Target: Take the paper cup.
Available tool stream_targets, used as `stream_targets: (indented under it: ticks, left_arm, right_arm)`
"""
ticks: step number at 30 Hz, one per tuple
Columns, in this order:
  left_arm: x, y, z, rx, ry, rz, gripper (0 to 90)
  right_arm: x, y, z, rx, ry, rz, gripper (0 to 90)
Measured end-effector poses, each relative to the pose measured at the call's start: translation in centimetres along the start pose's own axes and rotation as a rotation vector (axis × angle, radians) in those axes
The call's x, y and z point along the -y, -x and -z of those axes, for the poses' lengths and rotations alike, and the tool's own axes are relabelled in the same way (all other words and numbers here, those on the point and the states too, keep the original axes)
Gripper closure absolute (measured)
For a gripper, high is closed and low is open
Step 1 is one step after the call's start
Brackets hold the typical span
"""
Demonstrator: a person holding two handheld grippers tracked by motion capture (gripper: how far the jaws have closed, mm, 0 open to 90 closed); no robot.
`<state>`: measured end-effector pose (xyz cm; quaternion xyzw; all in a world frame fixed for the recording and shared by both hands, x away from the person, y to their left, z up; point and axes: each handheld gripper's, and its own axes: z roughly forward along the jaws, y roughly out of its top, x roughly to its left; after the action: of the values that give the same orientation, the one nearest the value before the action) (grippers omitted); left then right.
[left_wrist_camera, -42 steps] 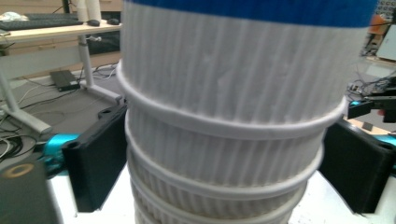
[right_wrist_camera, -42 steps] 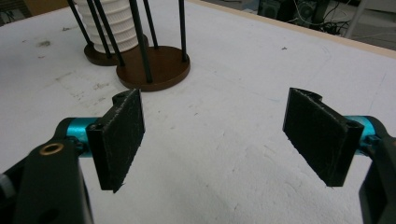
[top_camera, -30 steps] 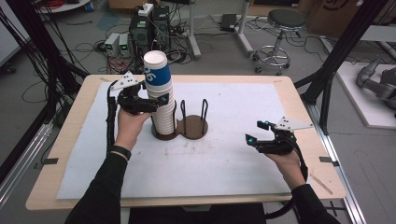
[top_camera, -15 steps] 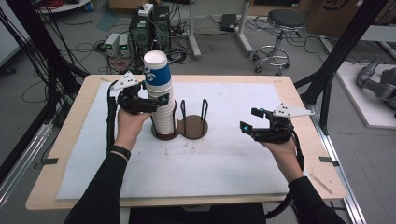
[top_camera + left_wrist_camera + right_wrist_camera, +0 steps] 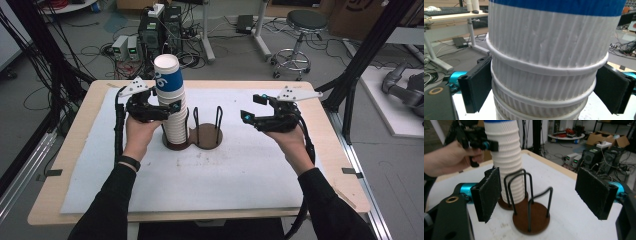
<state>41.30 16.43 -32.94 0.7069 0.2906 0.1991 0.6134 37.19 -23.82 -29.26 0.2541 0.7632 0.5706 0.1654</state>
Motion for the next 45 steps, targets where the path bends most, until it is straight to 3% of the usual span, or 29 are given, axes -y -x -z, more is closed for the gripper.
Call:
stream_targets:
  ticks: [19,25,33,45]
  left_arm:
    - [0.0,0.1,-0.1,-0.005,0.004,0.002,11.1]
    - [0.0,0.0,-0.1,-0.003,0.001,-0.003,11.1]
    - [0.0,0.0,-0.1,-0.001,0.004,0.000,11.1]
    - [0.0,0.0,-0.1,-0.001,0.005,0.001,11.1]
  right_arm:
    - [-6.7,-1.6,-5.6,-0.065,0.040,0.041,21.0]
    - [-7.9,-2.0,-7.1,-0.071,0.054,0.039,21.0]
    - [-9.0,-2.2,-9.3,-0.100,0.065,-0.007,21.0]
    - [-11.8,-4.3,-12.6,-0.154,0.043,0.018,19.4]
